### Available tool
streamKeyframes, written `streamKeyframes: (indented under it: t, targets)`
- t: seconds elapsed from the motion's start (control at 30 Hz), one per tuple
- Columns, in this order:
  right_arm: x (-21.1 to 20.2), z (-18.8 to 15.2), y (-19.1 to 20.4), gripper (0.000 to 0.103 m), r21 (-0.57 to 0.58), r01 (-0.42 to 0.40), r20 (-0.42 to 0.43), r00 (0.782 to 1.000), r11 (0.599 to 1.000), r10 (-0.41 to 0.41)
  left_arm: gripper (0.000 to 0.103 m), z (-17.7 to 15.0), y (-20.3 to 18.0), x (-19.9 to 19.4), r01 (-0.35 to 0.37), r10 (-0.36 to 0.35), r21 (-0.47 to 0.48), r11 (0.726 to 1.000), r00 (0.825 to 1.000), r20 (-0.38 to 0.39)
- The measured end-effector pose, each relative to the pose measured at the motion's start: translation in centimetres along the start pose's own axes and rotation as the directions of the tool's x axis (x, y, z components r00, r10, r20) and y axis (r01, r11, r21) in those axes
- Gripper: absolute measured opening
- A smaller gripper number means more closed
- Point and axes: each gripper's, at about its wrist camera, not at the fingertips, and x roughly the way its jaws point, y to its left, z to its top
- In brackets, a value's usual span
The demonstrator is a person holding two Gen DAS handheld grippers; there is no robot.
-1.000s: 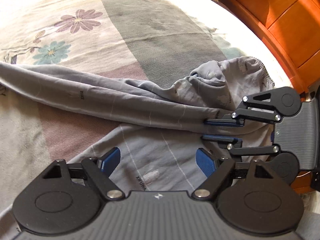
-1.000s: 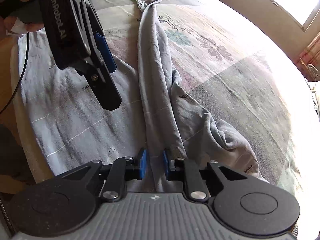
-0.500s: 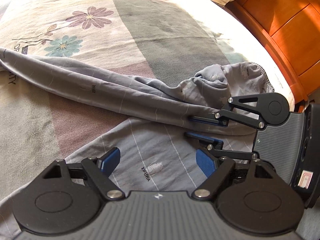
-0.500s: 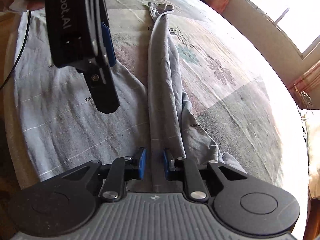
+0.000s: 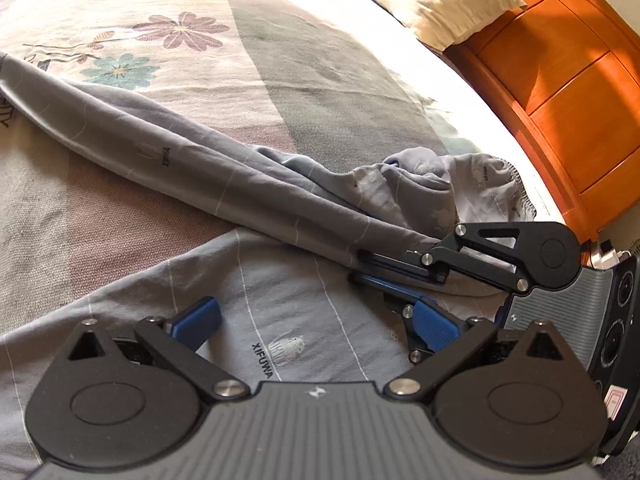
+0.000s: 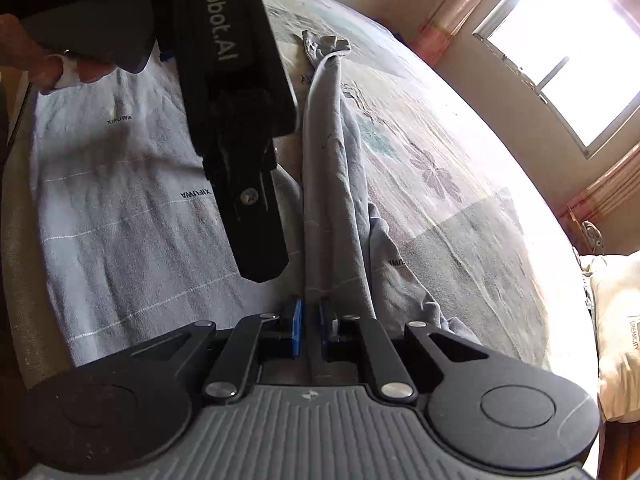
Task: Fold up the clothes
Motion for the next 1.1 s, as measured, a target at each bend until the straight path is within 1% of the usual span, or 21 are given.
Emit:
streamKeyframes:
  t: [0.07, 0.1, 0.13, 0.2, 0.27, 0.33, 0.4, 0.43, 0.5, 0.53, 0.63, 0.67, 0.7, 0.73, 0.77, 0.87, 0.97, 1.1]
  targets:
    - [-0.6, -0.5, 1.3, 0.011, -0.035, 0.052, 0.026, 0.998, 0.998, -0.051, 0.102, -0.7, -0.1, -0.5, -0.002, 0.002, -0.010, 1.000, 0.999, 0.048]
    - [-0.8, -0.8, 2.0, 0.007, -0.056, 0.077, 0.039, 0.996, 0.995, -0.075, 0.102, -1.0, -0.1, -0.8, -0.013, 0.014, -0.019, 1.000, 0.997, 0.071]
    - [-0.7, -1.0, 2.5, 0.003, -0.065, 0.100, 0.049, 0.994, 0.993, -0.097, 0.102, -1.4, -0.1, -1.1, -0.003, 0.008, -0.063, 0.998, 0.997, 0.083]
    - [-0.8, -1.2, 3.2, 0.002, -0.027, 0.129, 0.051, 0.991, 0.991, -0.127, 0.102, -2.2, 0.0, -1.7, 0.019, -0.003, -0.149, 0.989, 0.994, 0.108]
    - [-1.6, -0.9, 2.6, 0.002, 0.065, 0.108, 0.045, 0.993, 0.992, -0.111, 0.102, -2.6, 0.0, -2.2, 0.049, -0.019, -0.217, 0.975, 0.990, 0.137]
    - [-2.1, -0.8, 2.0, 0.002, 0.110, 0.090, 0.053, 0.994, 0.990, -0.097, 0.102, -2.7, 0.1, -2.6, 0.088, -0.043, -0.266, 0.960, 0.984, 0.172]
    - [-2.5, -0.9, 1.6, 0.002, 0.137, 0.076, 0.062, 0.994, 0.988, -0.085, 0.102, -2.7, 0.1, -3.0, 0.128, -0.064, -0.314, 0.941, 0.976, 0.208]
    - [-2.7, -0.9, 1.4, 0.002, 0.150, 0.069, 0.067, 0.995, 0.986, -0.080, 0.102, -2.8, 0.5, -3.0, 0.167, -0.082, -0.353, 0.921, 0.966, 0.245]
    - [-3.1, -0.9, 1.0, 0.002, 0.176, 0.055, 0.077, 0.995, 0.983, -0.069, 0.102, -2.4, 1.2, -2.4, 0.216, -0.110, -0.408, 0.887, 0.957, 0.268]
    - [-3.3, -1.0, 0.8, 0.002, 0.189, 0.047, 0.082, 0.995, 0.981, -0.064, 0.102, -2.1, 1.6, -1.8, 0.234, -0.118, -0.431, 0.872, 0.953, 0.280]
    - [-3.9, -1.0, 0.2, 0.002, 0.227, 0.025, 0.098, 0.994, 0.974, -0.048, 0.102, -1.4, 2.4, -0.1, 0.258, -0.116, -0.470, 0.844, 0.944, 0.310]
    - [-4.1, -1.0, 0.0, 0.002, 0.240, 0.017, 0.103, 0.994, 0.971, -0.043, 0.102, -1.3, 3.0, 0.8, 0.283, -0.127, -0.499, 0.819, 0.938, 0.324]
    - [-4.3, -1.1, -0.2, 0.002, 0.252, 0.010, 0.109, 0.993, 0.968, -0.038, 0.102, -1.4, 3.6, 1.1, 0.313, -0.132, -0.522, 0.793, 0.925, 0.355]
    - [-4.3, -1.2, -0.4, 0.002, 0.261, 0.001, 0.110, 0.993, 0.965, -0.031, 0.102, -1.4, 4.2, 1.5, 0.344, -0.135, -0.543, 0.766, 0.912, 0.387]
    - [-4.2, -1.3, -0.4, 0.002, 0.266, -0.007, 0.110, 0.994, 0.964, -0.023, 0.102, -1.4, 4.7, 1.6, 0.376, -0.134, -0.554, 0.743, 0.894, 0.427]
    - [-3.9, -1.8, -0.4, 0.002, 0.287, -0.030, 0.115, 0.993, 0.957, -0.003, 0.102, -1.3, 5.9, 2.0, 0.430, -0.114, -0.565, 0.704, 0.854, 0.507]
    - [-4.1, -2.0, 0.0, 0.002, 0.307, -0.062, 0.124, 0.992, 0.950, 0.024, 0.102, -1.1, 6.3, 2.3, 0.450, -0.113, -0.549, 0.704, 0.834, 0.540]
    - [-4.4, -2.3, 1.2, 0.001, 0.292, -0.108, 0.135, 0.988, 0.950, 0.071, 0.102, -1.1, 6.4, 2.4, 0.453, -0.108, -0.530, 0.717, 0.823, 0.558]
